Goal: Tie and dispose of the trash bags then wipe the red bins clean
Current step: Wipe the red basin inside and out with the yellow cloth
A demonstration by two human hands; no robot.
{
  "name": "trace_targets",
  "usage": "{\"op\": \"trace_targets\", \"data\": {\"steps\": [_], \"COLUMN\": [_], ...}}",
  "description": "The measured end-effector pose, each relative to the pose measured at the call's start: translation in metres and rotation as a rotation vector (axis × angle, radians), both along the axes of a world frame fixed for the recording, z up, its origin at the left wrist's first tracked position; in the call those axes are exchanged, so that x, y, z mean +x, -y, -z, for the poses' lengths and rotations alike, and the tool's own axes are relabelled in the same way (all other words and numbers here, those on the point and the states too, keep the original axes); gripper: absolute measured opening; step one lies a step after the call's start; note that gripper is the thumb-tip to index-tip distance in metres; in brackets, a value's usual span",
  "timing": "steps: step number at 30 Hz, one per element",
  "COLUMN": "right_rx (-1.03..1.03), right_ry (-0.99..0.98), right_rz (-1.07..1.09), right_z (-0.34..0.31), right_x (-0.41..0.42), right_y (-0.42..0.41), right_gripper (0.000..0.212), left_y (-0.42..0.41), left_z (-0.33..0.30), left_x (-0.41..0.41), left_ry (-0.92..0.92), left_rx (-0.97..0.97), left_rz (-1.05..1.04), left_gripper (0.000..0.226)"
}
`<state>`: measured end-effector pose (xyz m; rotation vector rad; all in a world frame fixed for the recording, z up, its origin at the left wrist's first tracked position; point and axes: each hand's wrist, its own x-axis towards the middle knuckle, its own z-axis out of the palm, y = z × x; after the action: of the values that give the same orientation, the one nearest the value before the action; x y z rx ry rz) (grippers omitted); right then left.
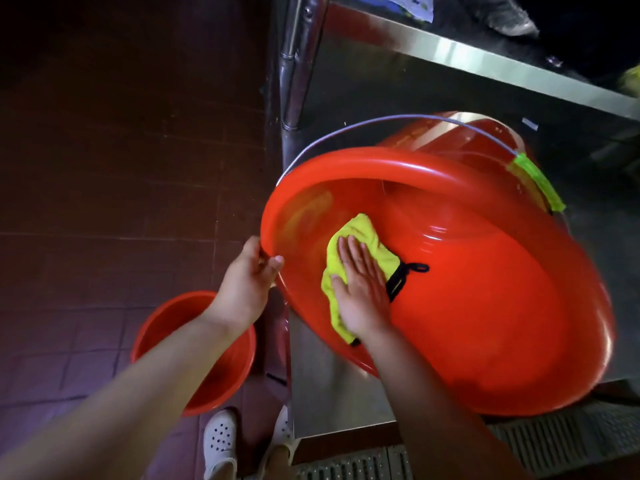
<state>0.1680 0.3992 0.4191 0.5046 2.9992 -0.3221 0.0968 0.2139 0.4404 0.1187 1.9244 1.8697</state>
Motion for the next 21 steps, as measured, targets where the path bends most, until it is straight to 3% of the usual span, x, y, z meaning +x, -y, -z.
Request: {"op": "trace_targets", "data": {"steps": [6,8,14,21], "right_rx": [-0.096,-0.153,-0.078,-0.058], "right_ry": [0.032,0.047,0.106,-0.026], "right_rz": [0.260,0.314,0.281,0.030], "right_z": [-0.001,0.001,0.008,0.005], "right_x": [-0.056,-0.066,-0.066,0.006], "right_y": [-0.068,-0.079,-0.067,0.039], "right_gripper": [0.062,0.065,0.065,0.070], "left_y": [-0.003,-0.005,-0.016,-0.015], "left_z": [-0.016,-0.015,0.012,0.023], "left_x": [-0.024,-0.020,0.019,0.024], "left_ry": [-0.218,-0.173,0.222,0.176], "left_rx": [-0.036,0.001,0.083,0.029], "left_rz": [0.052,0.004,0.029,-0.049], "left_gripper": [0.005,0.007,0.023,0.023]}}
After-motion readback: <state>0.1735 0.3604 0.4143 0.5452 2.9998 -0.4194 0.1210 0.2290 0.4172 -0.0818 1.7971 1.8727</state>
